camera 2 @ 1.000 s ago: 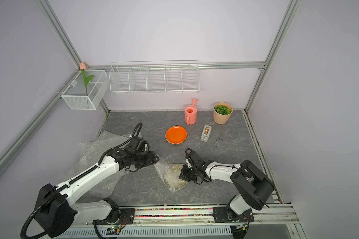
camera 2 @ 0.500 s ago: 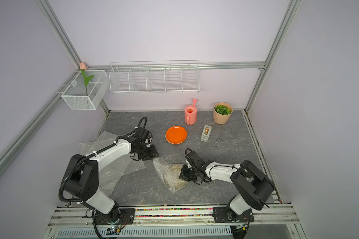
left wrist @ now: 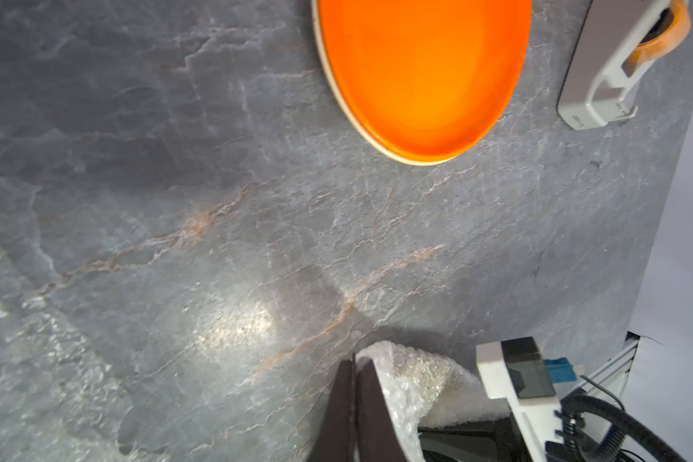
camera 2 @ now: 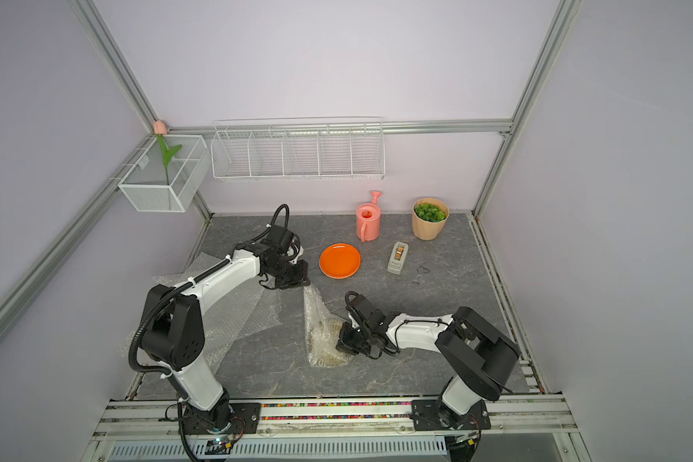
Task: Wrap dinner plates in bubble wrap
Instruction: Wrap the plate in the bubble wrap.
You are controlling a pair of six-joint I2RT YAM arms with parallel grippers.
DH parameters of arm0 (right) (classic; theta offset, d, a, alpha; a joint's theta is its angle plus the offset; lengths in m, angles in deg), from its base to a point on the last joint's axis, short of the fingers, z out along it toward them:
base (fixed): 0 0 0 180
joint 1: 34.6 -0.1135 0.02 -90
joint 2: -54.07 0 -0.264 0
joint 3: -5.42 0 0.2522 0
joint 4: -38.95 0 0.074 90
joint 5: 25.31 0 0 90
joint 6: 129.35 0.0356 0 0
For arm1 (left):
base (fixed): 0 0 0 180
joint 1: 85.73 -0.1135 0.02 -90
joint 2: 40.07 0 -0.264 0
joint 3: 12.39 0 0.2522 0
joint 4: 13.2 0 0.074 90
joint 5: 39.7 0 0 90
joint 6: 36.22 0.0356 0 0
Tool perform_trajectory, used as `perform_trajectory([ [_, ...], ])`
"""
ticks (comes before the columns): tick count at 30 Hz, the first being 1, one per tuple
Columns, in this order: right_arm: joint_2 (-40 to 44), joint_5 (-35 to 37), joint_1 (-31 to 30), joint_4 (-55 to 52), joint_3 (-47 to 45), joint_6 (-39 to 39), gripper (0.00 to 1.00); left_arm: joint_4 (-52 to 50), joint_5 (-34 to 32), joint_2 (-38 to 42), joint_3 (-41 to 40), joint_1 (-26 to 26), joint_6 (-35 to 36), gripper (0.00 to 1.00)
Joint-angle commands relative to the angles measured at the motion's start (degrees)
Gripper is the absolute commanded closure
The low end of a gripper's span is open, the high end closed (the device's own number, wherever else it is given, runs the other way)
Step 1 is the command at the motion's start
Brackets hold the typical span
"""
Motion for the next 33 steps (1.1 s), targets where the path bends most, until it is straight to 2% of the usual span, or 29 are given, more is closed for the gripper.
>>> perform_trajectory([
  [1,-3.3,-0.4,-0.3,0.3,-1.0,3.9,0.93,-3.5,3.8,0.6,3.9,1.8,2.0,1.0],
  [5,-5.5,-0.4,-0.3,3.2,-1.3,5.4,0.93,-5.1,2.8,4.6,2.1,8.5,-1.9,1.0],
  [9,-6.2,-0.3,0.2,5.8,-3.2,7.3,0.93,-2.5,-0.9,9.5,-4.9,14.5,-8.3,1.0],
  [14,-6.6,-0.3,0.5,7.7,-4.6,8.6,0.93,6.0,-2.1,14.9,-15.0,20.3,-18.6,1.0],
  [18,-7.3,-0.4,0.7,8.4,-4.7,8.8,0.93,11.7,-3.6,16.1,-21.0,25.4,-24.7,1.0],
  [25,-7.7,-0.5,0.8,9.0,-4.7,9.0,0.93,26.5,-4.7,16.3,-36.5,28.9,-34.3,1.0],
  [28,-6.1,0.6,0.8,7.1,-4.7,8.5,0.93,28.2,-4.9,15.2,-40.5,28.9,-34.7,1.0],
  [33,2.7,3.5,2.2,-1.0,-3.2,5.1,0.93,29.4,-5.2,13.3,-45.2,28.5,-33.7,1.0],
])
